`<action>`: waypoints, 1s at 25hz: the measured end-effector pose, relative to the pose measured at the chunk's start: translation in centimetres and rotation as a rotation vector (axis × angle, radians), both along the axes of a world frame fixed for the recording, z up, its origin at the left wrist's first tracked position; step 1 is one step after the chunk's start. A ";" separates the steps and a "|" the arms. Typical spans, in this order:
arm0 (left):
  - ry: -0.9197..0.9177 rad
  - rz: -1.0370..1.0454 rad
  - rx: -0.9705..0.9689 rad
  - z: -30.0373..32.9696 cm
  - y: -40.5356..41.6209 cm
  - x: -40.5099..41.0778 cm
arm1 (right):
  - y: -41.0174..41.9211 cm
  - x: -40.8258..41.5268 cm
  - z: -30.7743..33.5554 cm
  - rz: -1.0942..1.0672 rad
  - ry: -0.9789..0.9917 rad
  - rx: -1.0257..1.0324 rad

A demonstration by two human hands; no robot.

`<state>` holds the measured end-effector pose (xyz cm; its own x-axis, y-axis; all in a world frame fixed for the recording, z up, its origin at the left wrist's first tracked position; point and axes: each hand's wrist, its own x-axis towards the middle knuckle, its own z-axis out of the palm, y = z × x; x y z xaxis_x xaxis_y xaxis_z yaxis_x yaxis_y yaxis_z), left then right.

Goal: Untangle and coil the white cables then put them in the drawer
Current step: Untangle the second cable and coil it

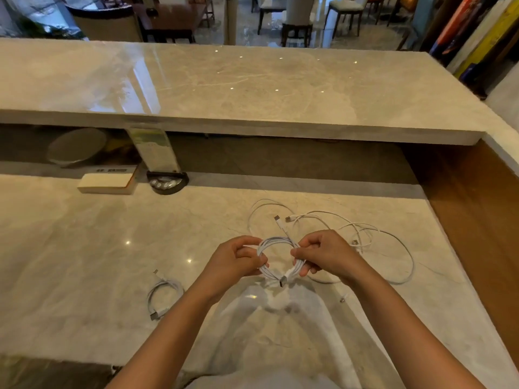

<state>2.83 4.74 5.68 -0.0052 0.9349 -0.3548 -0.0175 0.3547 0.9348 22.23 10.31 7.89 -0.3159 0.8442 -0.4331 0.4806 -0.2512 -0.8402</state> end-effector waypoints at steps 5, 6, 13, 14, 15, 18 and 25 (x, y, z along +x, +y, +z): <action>0.753 0.151 0.358 -3.0 -5.5 -3.7 | -0.5 -5.8 -2.1 0.150 -0.006 -0.072; 0.996 0.082 0.516 -3.8 -7.0 -4.9 | -0.9 -7.1 -2.5 0.194 0.002 -0.089; 1.443 -0.085 0.846 -5.4 -12.7 -11.4 | -3.2 -15.6 -3.9 0.371 0.038 -0.198; 1.470 -0.092 0.821 -5.4 -12.9 -12.7 | -3.4 -16.8 -4.1 0.356 0.043 -0.198; 1.490 -0.085 0.804 -5.4 -12.9 -14.0 | -3.6 -17.9 -4.2 0.336 0.043 -0.201; 1.527 -0.090 0.801 -5.6 -12.3 -17.8 | -4.3 -20.4 -5.3 0.291 0.030 -0.202; 1.477 -0.421 0.900 -7.8 -10.1 -22.1 | -6.6 -21.7 -8.7 0.097 -0.075 -0.138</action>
